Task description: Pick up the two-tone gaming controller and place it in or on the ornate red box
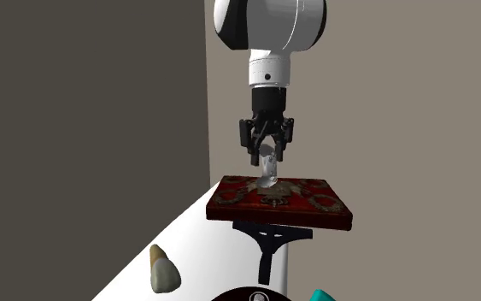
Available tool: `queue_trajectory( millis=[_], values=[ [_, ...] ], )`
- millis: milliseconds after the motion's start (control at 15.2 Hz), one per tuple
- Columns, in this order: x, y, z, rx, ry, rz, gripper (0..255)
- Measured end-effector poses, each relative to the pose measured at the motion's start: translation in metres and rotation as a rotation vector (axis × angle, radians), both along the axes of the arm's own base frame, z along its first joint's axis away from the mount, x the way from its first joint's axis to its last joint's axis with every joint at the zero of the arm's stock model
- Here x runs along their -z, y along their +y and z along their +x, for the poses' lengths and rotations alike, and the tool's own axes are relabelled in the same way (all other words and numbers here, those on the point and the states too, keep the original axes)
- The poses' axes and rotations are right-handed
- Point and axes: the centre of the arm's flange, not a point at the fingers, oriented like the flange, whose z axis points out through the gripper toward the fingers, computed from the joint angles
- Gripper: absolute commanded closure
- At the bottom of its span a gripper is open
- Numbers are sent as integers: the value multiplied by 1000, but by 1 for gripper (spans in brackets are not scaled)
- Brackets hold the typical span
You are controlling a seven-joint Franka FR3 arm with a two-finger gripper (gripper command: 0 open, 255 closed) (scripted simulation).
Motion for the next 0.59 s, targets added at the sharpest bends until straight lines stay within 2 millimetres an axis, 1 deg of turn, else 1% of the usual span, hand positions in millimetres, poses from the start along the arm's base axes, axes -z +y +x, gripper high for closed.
queue_trajectory(
  millis=[132,198,462,594],
  values=[
    [8,1,1,-1,0,1,255],
    [16,1,2,-2,6,1,255],
    [35,-1,1,1,-1,-1,255],
    [39,-1,1,2,-3,-1,255]
  ],
)
